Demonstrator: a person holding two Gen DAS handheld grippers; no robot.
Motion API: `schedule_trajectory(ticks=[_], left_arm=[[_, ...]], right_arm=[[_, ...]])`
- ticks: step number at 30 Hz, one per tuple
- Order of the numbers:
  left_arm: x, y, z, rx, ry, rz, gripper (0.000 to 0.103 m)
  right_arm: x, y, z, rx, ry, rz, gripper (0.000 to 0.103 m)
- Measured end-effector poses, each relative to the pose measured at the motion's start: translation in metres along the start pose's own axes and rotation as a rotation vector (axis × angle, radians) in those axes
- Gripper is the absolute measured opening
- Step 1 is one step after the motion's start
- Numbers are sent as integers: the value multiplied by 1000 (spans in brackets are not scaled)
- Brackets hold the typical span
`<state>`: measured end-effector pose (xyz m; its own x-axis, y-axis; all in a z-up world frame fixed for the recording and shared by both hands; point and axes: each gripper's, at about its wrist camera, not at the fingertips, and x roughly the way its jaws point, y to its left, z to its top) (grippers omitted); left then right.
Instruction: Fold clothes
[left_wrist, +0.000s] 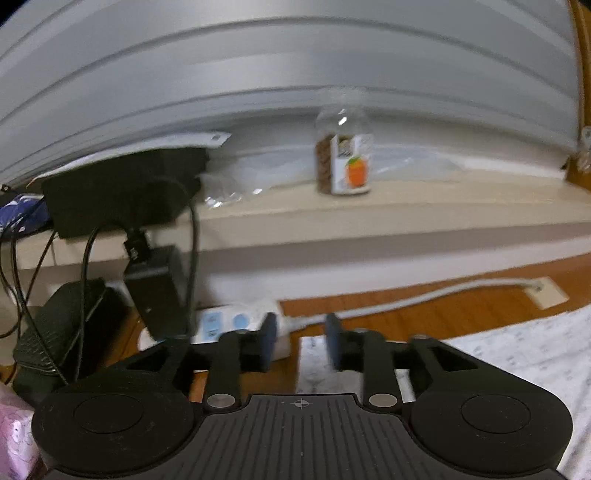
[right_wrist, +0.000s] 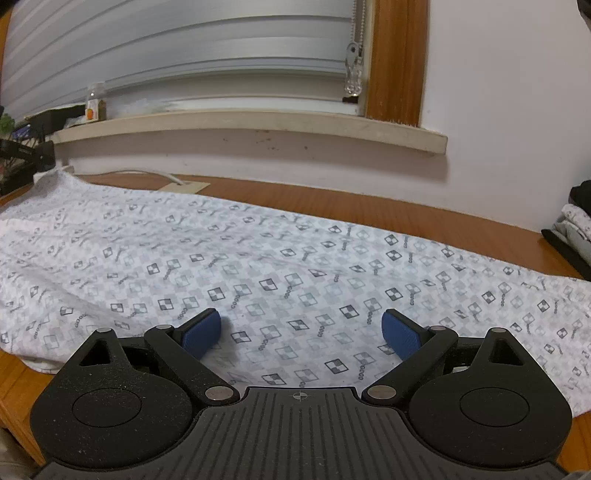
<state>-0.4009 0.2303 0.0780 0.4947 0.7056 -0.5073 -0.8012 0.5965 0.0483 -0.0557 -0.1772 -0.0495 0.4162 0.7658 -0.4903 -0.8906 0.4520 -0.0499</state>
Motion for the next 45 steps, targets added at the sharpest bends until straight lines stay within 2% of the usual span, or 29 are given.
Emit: schedule_trajectory(ticks=[3,5,10,15,17,18,20,21,22,26,29,32,35,40,45], left_arm=[[-9,-31,0,50,-11,-96,57],[-15,-52,-1,84,-19,-162,72],[-12,-125,-6,183,-6,-360,77],[5,-204,-10,227,2,-524,79],[10,-229,-12,239,7,-584,80],[11,-240,-14,249,10,-606,80],[11,-260,-20,270,18,-648,80],[13,-266,-22,282,24,-661,80],[15,-272,-24,294,31,-674,80],[26,-286,-31,320,96,-701,80],[31,-287,-30,310,111,-710,81],[34,-288,-31,305,127,-700,82],[33,-288,-31,315,131,-698,85],[32,-288,-31,325,130,-692,85],[33,-286,-31,316,130,-695,85]], right_arm=[[0,0,0,2,0,1,94],[0,0,0,2,-1,1,94],[-2,-4,-1,24,-14,11,95],[-19,-15,-9,61,-92,2,98],[-34,-33,-15,89,-116,-42,98],[-42,-46,-19,115,-126,-71,97],[-62,-81,-27,179,-136,-136,84],[-72,-102,-32,220,-137,-174,64],[-83,-123,-37,262,-138,-212,56],[-116,-206,-59,402,-119,-403,55],[-127,-252,-74,540,-132,-470,55],[-128,-272,-79,599,-172,-471,53],[-118,-274,-75,587,-189,-448,45],[-102,-270,-61,566,-195,-469,16],[-105,-252,-34,504,-278,-457,14]])
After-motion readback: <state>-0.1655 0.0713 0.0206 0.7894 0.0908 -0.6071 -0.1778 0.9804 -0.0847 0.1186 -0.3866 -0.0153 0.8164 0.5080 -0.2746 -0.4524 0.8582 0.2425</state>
